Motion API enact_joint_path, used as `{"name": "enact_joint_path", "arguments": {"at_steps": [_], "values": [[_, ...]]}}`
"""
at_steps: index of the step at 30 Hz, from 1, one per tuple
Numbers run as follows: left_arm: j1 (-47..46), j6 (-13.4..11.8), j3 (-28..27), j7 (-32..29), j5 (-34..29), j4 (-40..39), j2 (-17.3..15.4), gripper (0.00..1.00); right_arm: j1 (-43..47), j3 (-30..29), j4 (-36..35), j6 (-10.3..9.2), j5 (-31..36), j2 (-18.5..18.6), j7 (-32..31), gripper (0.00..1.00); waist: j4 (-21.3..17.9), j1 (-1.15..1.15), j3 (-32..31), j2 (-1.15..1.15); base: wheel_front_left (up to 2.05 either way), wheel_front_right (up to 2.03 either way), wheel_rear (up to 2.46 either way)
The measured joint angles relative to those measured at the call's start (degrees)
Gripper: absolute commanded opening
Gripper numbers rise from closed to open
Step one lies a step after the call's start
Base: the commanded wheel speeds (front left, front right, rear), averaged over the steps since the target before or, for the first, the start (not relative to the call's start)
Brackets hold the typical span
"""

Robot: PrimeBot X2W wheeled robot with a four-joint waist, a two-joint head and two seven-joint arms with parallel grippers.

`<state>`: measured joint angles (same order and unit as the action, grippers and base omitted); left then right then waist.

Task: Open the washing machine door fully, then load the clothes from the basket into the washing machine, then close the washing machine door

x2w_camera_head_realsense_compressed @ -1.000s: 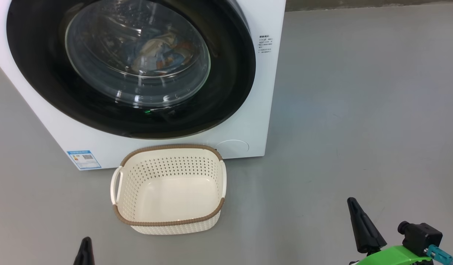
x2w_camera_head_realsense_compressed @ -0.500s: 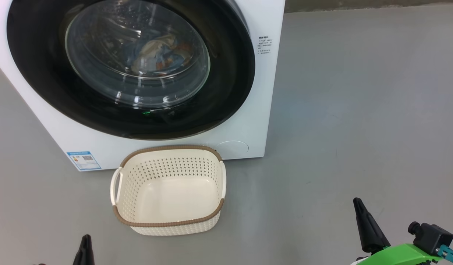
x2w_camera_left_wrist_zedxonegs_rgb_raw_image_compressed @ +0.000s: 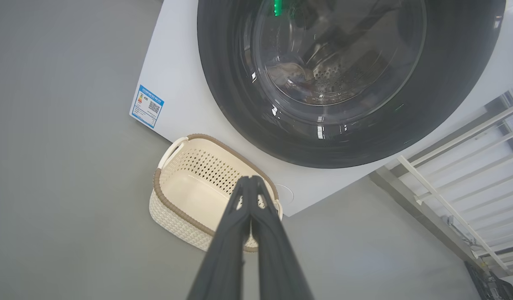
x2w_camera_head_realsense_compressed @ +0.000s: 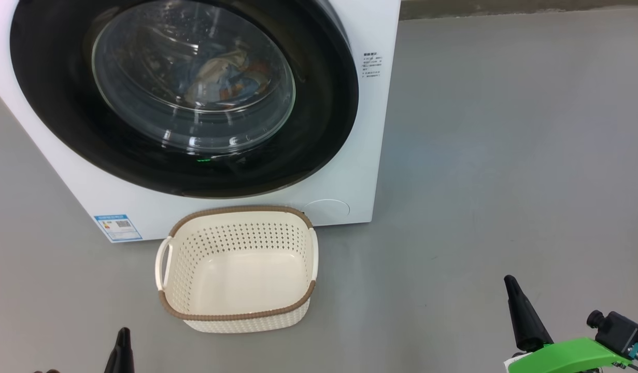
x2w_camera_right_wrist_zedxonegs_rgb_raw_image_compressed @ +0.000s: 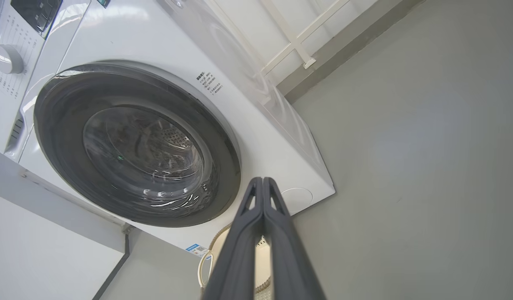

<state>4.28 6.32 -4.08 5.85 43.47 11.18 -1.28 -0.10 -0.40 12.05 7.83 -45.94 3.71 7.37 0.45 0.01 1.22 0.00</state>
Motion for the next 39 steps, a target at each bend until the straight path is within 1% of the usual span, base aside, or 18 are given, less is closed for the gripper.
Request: {"name": "enact_joint_path", "arguments": {"at_steps": [39], "values": [[-4.4, 0.5, -0.2, -6.6, 26.1, 2.2, -0.1, 0.0, -1.4, -2.5, 1.7, -0.01, -25.7, 0.2, -6.3, 0.0, -0.2, 0.0, -0.6, 0.0, 0.0, 0.0, 0.0]]}}
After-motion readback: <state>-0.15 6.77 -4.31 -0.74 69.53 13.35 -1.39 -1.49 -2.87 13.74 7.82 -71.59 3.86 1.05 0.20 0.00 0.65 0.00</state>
